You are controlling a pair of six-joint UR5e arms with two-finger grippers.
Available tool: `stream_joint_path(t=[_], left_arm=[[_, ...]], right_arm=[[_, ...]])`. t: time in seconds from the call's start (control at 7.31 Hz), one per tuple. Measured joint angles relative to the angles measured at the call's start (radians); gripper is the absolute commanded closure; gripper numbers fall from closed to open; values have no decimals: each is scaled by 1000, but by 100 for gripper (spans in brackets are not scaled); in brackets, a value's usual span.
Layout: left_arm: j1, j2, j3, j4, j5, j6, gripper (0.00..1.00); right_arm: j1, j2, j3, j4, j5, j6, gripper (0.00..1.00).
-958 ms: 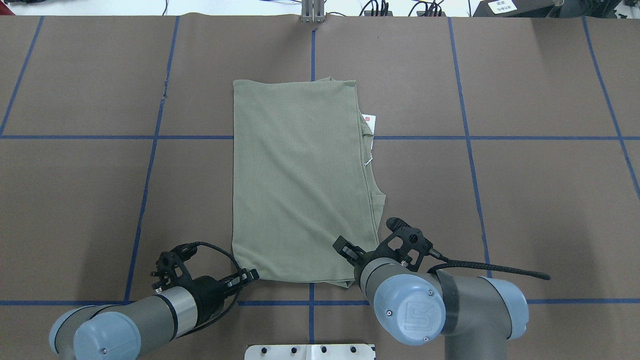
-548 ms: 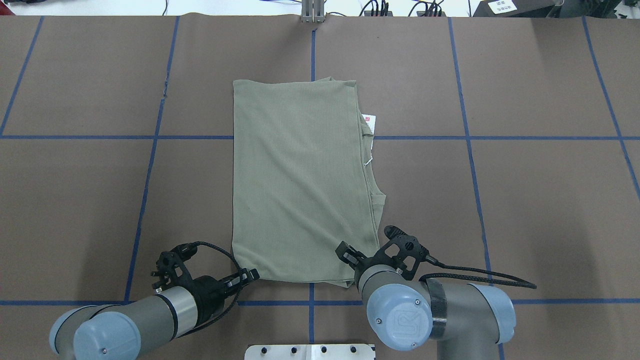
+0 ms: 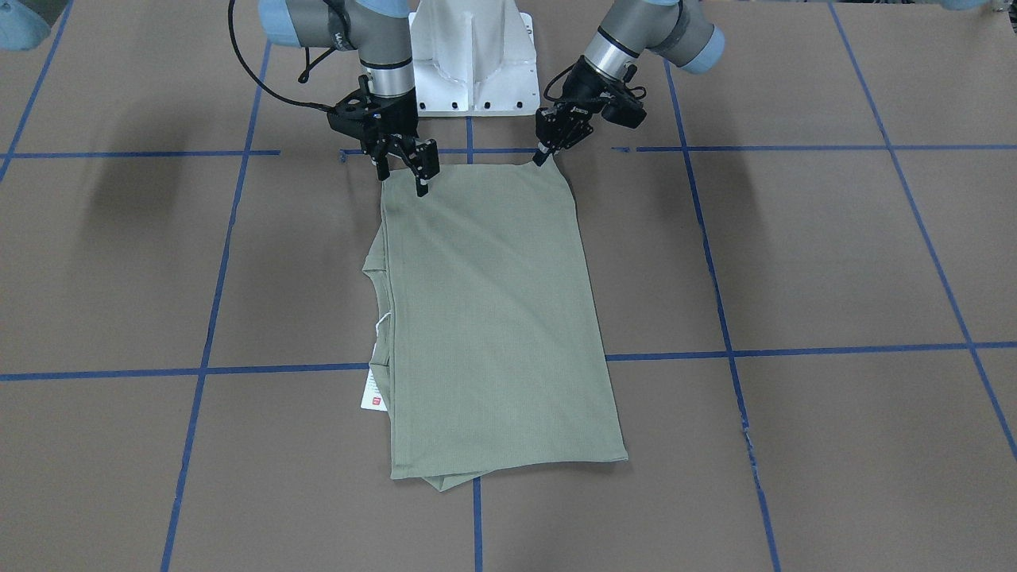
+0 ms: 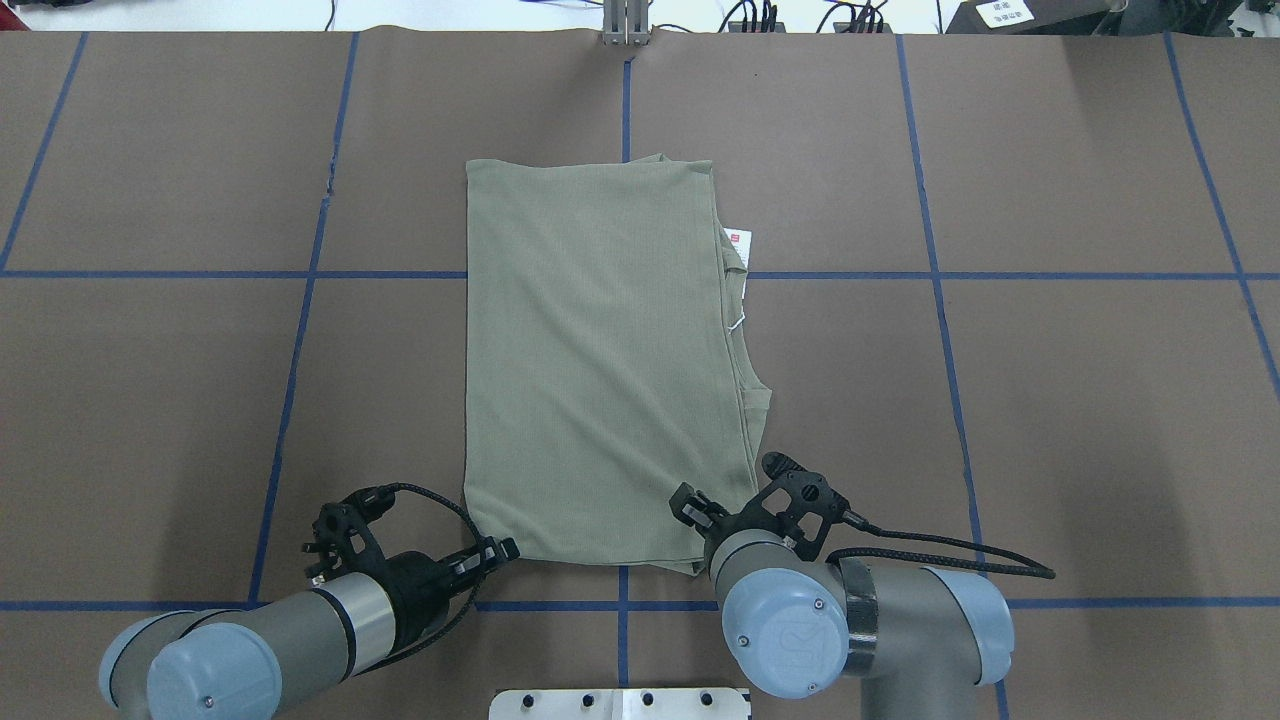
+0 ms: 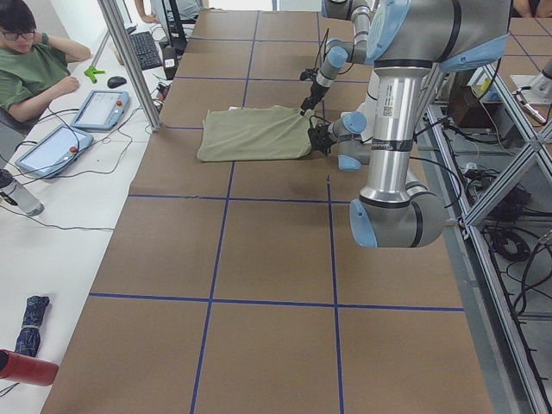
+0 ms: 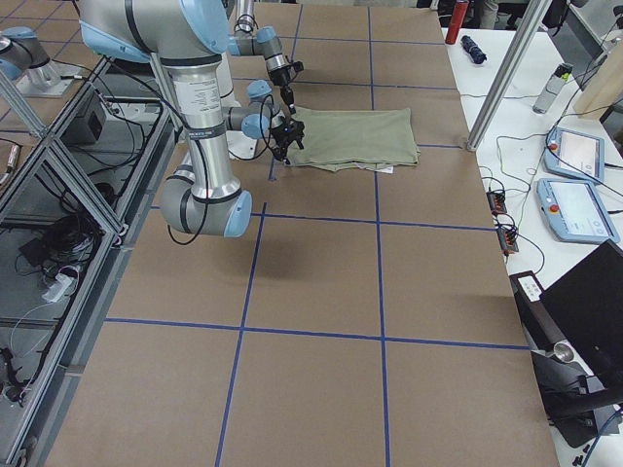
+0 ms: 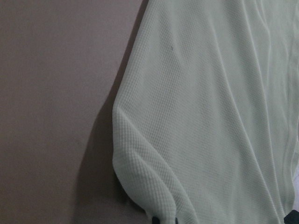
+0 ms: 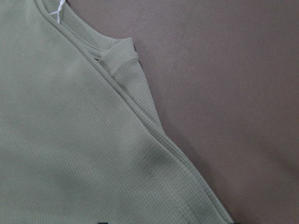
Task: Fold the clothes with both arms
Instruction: 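Grasp the shirt's near edge with both grippers, then lift the near edge with both grippers and fold it away from the robot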
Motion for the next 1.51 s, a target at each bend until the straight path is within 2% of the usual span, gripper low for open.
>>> stream_joint_path(t=[0.27,0.41,0.82,1.1,1.37,1.51], left_arm=[[0,1,1,0,0,0,100],[0,1,0,-1,0,0,100],[0,1,-1,-2,-1,0,100],[-4,2,-24,0,-10,17,100],[-19,30,-133,31,-61,62,100],[-25,43,-230,102,-99,68,100]], right_arm=[[0,13,-8,2,-8,9,64],[0,15,-10,2,-9,10,98],[4,17,-8,2,-10,12,100],[12,16,26,-1,-8,11,100],[17,6,145,-64,-4,11,100],[7,6,236,-144,-2,17,100]])
